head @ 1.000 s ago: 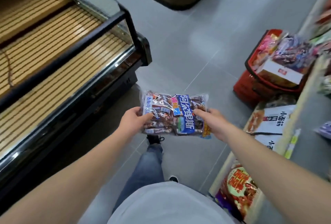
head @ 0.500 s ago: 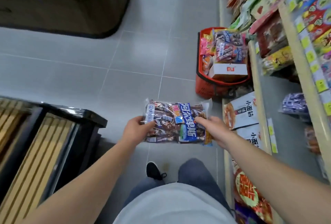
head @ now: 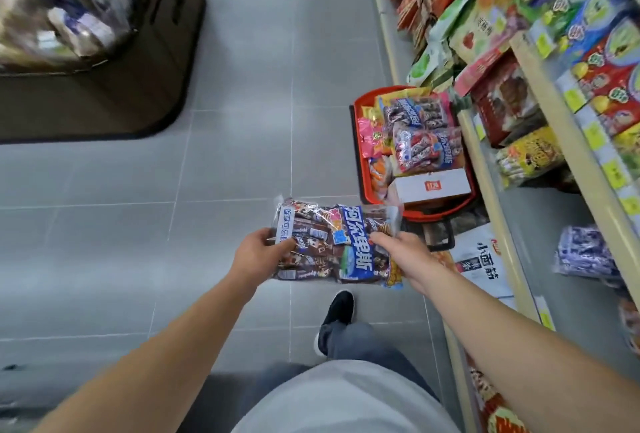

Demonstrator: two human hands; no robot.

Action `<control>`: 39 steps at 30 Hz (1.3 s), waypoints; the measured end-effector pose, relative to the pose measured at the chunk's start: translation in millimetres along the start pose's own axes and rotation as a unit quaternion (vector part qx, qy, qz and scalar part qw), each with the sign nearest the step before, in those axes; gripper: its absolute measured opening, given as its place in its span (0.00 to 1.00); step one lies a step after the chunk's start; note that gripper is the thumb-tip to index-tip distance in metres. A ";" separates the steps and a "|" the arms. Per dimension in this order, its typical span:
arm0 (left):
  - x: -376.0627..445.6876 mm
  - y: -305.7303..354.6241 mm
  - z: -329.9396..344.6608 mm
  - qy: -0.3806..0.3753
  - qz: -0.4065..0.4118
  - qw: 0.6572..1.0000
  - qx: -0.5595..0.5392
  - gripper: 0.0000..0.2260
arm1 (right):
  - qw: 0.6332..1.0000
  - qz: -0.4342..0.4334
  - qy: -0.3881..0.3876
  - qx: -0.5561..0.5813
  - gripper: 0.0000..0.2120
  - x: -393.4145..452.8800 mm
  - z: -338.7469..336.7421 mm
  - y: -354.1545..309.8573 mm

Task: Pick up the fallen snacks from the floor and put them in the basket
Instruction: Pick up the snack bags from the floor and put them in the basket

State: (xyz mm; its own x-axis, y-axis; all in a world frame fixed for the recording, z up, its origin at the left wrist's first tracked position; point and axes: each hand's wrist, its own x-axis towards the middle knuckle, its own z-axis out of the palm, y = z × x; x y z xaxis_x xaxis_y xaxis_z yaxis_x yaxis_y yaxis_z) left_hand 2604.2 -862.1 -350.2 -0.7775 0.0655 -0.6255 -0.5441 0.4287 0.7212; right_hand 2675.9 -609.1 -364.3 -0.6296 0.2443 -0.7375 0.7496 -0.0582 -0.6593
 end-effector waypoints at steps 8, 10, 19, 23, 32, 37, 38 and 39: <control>105.5 101.3 7.1 -0.036 0.001 0.998 0.045 0.16 | 0.999 0.003 0.034 0.021 0.13 76.9 -27.7 -99.6; 139.5 125.5 10.5 -0.053 -0.002 0.996 0.069 0.15 | 0.998 0.012 0.046 0.041 0.13 100.4 -33.2 -118.7; 304.4 255.8 31.0 -0.173 0.060 0.948 0.260 0.14 | 0.974 0.062 0.205 0.071 0.22 198.5 -46.1 -205.0; 353.3 294.0 56.4 -0.216 0.084 0.919 0.320 0.17 | 0.946 0.099 0.293 0.094 0.34 235.5 -54.9 -239.3; 410.7 324.0 131.5 -0.250 0.005 0.920 0.300 0.11 | 0.931 0.154 0.323 0.069 0.25 294.0 -110.3 -253.9; 424.5 330.0 190.8 -0.247 -0.030 0.929 0.273 0.10 | 0.917 0.145 0.368 0.043 0.27 329.8 -153.2 -244.6; 427.7 328.7 203.6 -0.249 -0.036 0.929 0.272 0.09 | 0.918 0.141 0.367 0.039 0.31 339.4 -163.6 -241.5; 432.5 327.6 220.4 -0.253 -0.044 0.926 0.276 0.08 | 0.920 0.143 0.364 0.026 0.36 351.4 -176.7 -239.0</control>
State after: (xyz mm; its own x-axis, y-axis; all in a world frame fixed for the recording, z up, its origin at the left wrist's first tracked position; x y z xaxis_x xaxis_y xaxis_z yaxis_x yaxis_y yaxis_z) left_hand 2159.1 -494.7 -450.0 -0.4143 0.3627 -0.8347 -0.2454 0.8387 0.4863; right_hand 2311.5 -338.3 -440.0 -0.0904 0.7944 -0.6006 0.8405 -0.2626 -0.4739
